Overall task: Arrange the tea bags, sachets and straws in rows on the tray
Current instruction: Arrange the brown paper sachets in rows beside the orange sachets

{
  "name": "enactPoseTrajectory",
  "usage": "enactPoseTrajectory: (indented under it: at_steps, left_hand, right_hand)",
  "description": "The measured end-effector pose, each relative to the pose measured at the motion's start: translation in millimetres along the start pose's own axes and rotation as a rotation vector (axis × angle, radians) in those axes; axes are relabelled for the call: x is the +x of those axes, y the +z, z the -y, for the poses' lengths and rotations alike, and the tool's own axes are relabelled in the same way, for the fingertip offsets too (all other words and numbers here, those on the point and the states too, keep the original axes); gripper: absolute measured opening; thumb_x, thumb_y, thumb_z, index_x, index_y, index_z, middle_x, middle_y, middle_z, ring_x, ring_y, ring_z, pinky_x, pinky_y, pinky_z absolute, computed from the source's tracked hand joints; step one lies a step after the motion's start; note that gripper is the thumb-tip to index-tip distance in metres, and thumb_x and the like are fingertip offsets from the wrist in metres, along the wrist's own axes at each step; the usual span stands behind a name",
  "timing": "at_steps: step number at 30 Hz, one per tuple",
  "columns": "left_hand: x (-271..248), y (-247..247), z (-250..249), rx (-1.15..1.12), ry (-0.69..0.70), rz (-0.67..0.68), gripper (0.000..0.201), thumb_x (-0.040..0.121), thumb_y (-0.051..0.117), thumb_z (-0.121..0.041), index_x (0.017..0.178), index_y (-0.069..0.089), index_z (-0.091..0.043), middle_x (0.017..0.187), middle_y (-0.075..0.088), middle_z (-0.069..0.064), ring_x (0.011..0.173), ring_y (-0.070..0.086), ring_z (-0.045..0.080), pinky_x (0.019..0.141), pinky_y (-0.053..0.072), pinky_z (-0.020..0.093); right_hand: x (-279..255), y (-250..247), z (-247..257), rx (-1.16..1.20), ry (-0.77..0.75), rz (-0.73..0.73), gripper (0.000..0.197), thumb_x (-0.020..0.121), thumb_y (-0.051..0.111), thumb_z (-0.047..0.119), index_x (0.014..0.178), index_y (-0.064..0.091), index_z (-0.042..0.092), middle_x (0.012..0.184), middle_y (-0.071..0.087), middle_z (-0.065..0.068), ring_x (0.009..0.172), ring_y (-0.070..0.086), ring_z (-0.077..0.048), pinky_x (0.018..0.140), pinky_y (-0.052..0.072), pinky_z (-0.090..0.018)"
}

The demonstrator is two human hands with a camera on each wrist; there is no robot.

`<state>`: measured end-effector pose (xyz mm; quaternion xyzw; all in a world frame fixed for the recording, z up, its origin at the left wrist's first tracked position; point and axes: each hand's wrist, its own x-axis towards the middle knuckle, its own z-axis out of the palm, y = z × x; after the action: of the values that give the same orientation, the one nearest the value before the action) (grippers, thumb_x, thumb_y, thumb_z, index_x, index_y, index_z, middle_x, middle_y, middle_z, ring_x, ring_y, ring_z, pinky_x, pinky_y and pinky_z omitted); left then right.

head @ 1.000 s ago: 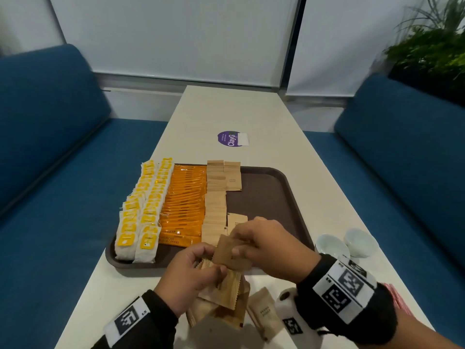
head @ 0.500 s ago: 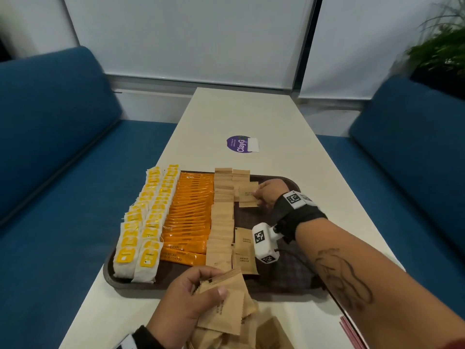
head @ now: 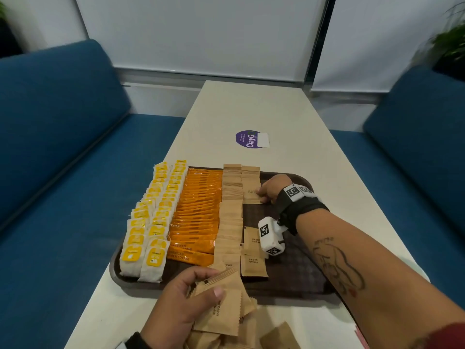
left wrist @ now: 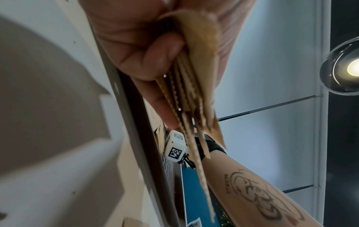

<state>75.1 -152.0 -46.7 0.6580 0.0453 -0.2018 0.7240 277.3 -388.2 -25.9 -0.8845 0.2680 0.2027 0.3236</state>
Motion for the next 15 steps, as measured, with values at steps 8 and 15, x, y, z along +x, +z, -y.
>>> enactPoseTrajectory:
  at_steps: [8, 15]
  left_hand:
    - [-8.5, -7.8, 2.6, -0.018, 0.027, 0.048, 0.074, 0.01, 0.091, -0.049, 0.077, 0.075, -0.02, 0.087, 0.074, 0.005, 0.075, 0.07, 0.02, 0.061, 0.054, 0.027]
    - [-17.6, -1.8, 5.6, -0.064, 0.022, 0.111, 0.083, 0.004, 0.091, -0.046, 0.079, 0.073, -0.014, 0.089, 0.073, 0.012, 0.073, 0.07, 0.027, 0.056, 0.055, 0.031]
  right_hand:
    - [-88.6, -7.2, -28.5, -0.069, -0.439, 0.077, 0.017, 0.075, 0.077, 0.014, 0.087, 0.064, 0.014, 0.087, 0.063, 0.004, 0.081, 0.06, -0.009, 0.064, 0.045, -0.019]
    - [-106.1, 17.5, -35.2, -0.424, -0.45, 0.187, 0.065, 0.068, 0.082, 0.017, 0.124, 0.048, 0.018, 0.119, 0.054, 0.003, 0.109, 0.053, -0.017, 0.092, 0.048, -0.032]
